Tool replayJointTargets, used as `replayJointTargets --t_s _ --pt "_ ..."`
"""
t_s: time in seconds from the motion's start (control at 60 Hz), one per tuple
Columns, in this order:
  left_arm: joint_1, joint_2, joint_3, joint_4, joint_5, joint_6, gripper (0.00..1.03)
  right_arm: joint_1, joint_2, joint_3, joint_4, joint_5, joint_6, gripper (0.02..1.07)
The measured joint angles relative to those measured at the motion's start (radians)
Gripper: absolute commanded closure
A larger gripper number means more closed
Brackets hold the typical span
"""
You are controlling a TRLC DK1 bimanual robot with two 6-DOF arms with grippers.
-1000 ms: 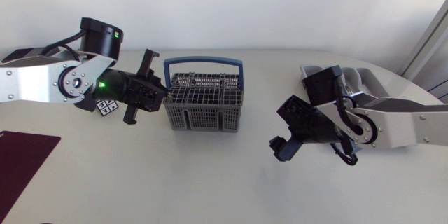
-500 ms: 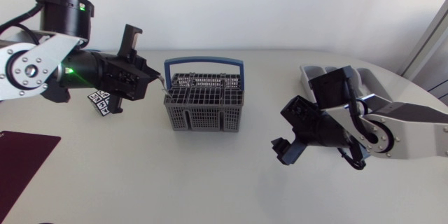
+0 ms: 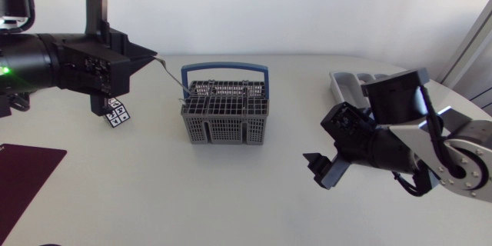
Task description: Transfer all utensils from the basket to the drawer tray.
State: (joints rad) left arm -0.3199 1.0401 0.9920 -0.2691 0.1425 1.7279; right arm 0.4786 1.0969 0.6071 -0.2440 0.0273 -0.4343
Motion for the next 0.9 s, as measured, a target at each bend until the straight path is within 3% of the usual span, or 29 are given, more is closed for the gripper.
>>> replayJointTargets --t_s 0.217,0.4,0.567,0.9 --pt "-0.119 -0.078 0.000 -0.064 -0.076 -0.258 1.00 0.037 -0.100 -0.009 -0.026 0.003 0.008 0.08" --pt "-0.255 -0.060 0.000 -0.119 -0.150 -0.589 1.00 0.087 -0.157 -0.011 -0.042 0.027 0.023 0.08" --pt "-0.331 0.014 0.000 -0.123 -0.159 -0.935 1.00 0.138 -0.184 -0.020 -0.043 0.043 0.045 0.08" --pt "-0.425 0.198 0.005 -0.122 -0.159 -1.292 1.00 0.291 -0.206 -0.071 0.014 0.115 0.068 0.08"
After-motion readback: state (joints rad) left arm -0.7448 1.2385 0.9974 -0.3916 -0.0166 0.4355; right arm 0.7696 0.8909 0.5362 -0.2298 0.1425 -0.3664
